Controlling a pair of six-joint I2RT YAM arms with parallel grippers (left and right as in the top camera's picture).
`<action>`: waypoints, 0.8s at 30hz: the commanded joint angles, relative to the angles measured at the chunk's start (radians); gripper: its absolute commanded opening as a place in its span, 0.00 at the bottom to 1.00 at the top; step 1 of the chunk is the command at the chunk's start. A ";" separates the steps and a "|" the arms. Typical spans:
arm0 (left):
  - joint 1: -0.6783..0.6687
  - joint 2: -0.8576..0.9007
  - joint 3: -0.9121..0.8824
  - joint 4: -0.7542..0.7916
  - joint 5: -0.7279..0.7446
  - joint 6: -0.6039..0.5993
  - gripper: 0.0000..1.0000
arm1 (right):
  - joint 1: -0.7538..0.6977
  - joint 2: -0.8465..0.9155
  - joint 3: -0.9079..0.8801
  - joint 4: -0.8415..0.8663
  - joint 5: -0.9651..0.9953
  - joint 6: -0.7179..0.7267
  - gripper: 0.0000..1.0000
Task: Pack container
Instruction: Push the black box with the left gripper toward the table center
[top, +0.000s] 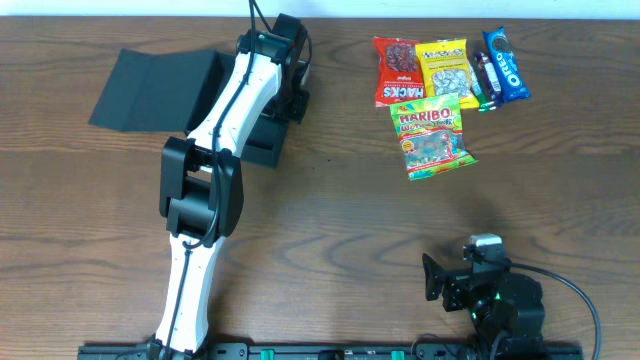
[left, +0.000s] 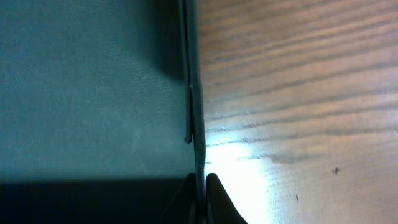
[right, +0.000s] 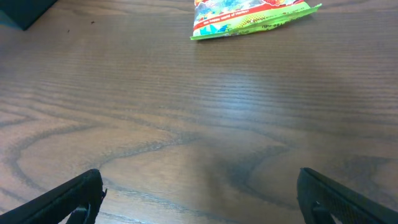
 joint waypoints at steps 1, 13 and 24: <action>-0.003 0.014 -0.003 -0.032 0.050 0.125 0.06 | 0.009 -0.005 -0.007 -0.002 0.006 0.003 0.99; -0.083 -0.007 -0.003 -0.220 0.195 0.417 0.06 | 0.009 -0.005 -0.007 -0.002 0.006 0.003 0.99; -0.254 -0.010 -0.003 -0.339 0.180 0.637 0.06 | 0.009 -0.005 -0.007 -0.002 0.006 0.003 0.99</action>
